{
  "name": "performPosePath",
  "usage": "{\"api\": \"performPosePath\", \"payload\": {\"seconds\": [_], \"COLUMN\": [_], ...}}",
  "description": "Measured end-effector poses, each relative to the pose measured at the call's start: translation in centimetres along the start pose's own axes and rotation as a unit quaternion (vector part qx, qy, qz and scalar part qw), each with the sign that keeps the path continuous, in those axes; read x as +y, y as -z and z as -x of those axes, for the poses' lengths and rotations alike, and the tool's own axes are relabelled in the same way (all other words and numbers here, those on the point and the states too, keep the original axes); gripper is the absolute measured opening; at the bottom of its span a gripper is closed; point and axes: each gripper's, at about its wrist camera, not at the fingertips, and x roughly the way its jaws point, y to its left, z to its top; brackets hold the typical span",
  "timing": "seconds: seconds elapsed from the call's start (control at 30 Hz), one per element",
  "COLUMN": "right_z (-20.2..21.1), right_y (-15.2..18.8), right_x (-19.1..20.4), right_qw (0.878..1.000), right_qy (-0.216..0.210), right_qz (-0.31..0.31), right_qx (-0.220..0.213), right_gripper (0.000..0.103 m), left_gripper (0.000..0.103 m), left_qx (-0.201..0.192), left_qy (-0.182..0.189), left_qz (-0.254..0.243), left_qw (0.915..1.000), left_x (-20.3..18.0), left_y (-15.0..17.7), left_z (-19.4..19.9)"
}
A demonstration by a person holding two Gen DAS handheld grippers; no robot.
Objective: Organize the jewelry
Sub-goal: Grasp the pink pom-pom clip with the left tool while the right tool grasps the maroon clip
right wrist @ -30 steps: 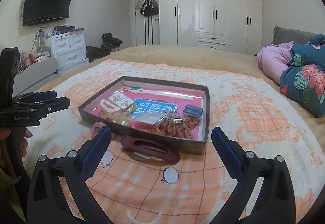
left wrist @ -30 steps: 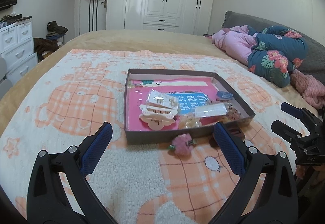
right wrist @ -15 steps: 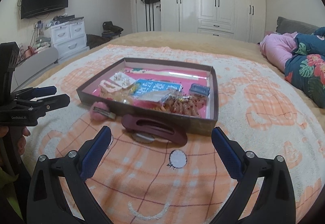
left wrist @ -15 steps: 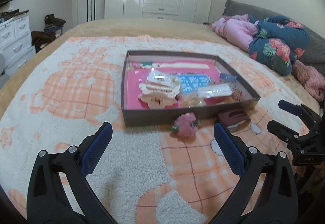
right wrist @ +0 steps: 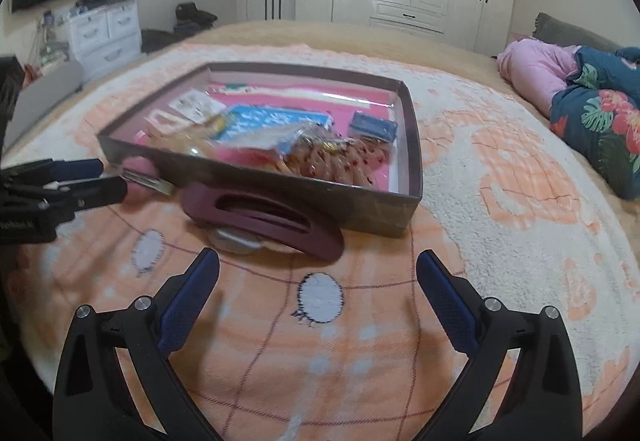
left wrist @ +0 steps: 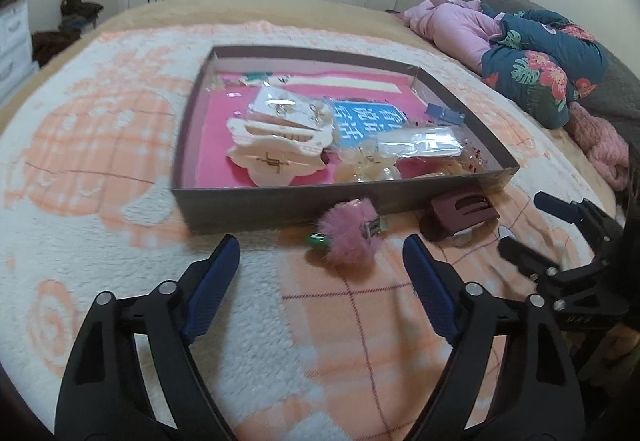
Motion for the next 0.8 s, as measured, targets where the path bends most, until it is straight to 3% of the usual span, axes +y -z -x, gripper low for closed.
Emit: {"api": "performPosePath", "payload": {"seconds": [0.2, 0.23, 0.37, 0.57, 0.7, 0.8], "right_z": [-1.3, -1.5, -2.4, -2.9, -3.4, -3.3], "right_y": [0.0, -0.1, -0.4, -0.7, -0.7, -0.8], "right_x": [0.7, 0.9, 1.8, 3.8, 4.9, 4.6], "right_qw": [0.999, 0.998, 0.996, 0.989, 0.983, 0.984], "right_qy": [0.036, 0.044, 0.063, 0.09, 0.102, 0.094], "right_qz": [0.028, 0.033, 0.056, 0.115, 0.153, 0.152], "right_qx": [0.01, 0.012, 0.02, 0.007, 0.004, -0.001], "right_gripper": [0.093, 0.082, 0.072, 0.052, 0.021, 0.017], "left_gripper": [0.061, 0.056, 0.05, 0.048, 0.039, 0.031], "left_qx": [0.015, 0.016, 0.019, 0.023, 0.025, 0.027], "left_qy": [0.021, 0.024, 0.031, 0.035, 0.04, 0.048], "left_qz": [0.016, 0.019, 0.021, 0.024, 0.032, 0.038], "left_qw": [0.9995, 0.9994, 0.9991, 0.9988, 0.9984, 0.9977], "left_x": [0.0, 0.1, 0.0, -0.1, 0.2, 0.3], "left_y": [-0.5, -0.5, -0.6, -0.7, -0.8, -0.8], "left_z": [-1.3, -1.4, -1.7, -2.0, -2.1, -2.2]}}
